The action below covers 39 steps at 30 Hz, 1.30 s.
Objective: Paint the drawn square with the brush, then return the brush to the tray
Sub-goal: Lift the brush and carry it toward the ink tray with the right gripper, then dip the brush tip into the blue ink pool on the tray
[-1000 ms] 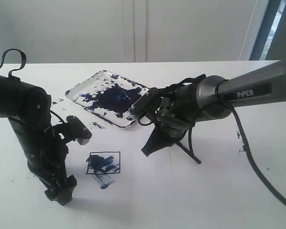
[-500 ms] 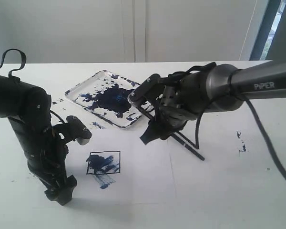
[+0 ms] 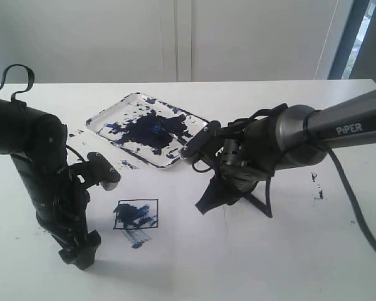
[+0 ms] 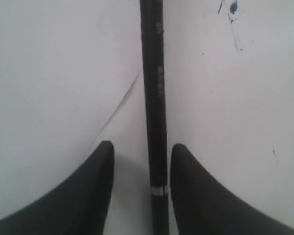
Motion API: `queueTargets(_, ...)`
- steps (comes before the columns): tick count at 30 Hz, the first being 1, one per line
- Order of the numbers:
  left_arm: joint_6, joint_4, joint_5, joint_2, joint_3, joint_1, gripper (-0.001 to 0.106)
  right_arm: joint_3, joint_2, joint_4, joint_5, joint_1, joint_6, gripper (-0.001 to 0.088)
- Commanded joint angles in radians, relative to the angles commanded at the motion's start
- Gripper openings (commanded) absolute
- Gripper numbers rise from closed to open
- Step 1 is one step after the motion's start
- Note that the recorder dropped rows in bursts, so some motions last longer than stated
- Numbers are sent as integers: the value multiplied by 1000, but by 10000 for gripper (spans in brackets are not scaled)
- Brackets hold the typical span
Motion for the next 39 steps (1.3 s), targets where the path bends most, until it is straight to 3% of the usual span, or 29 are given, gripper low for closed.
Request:
queueTargets(3,2,-1,0,0,0,0,985,0,26,5,-24,-4,0,348)
queueTargets(6,2,-1,0,0,0,0,985,0,41,20,-43,-4,0,289)
queueTargets(12,2,-1,-2,0,0,0,985,0,41,26,-14,-4,-15,3)
queueTargets(17,2,-1,-8,0,0,0,985,0,6,26,101,7,-119,0)
queueTargets(24,2,-1,-7,0,0,0,985,-31,-182,26,208,72,-177,0)
queueTargets(30,2,-1,-7,0,0,0,985,-161,-291,29,432,138,-308,0)
queueTargets(35,2,-6,-7,0,0,0,985,-301,-270,117,671,148,-520,0)
queueTargets(39,2,-6,-7,0,0,0,985,-370,-217,162,759,148,-657,0)
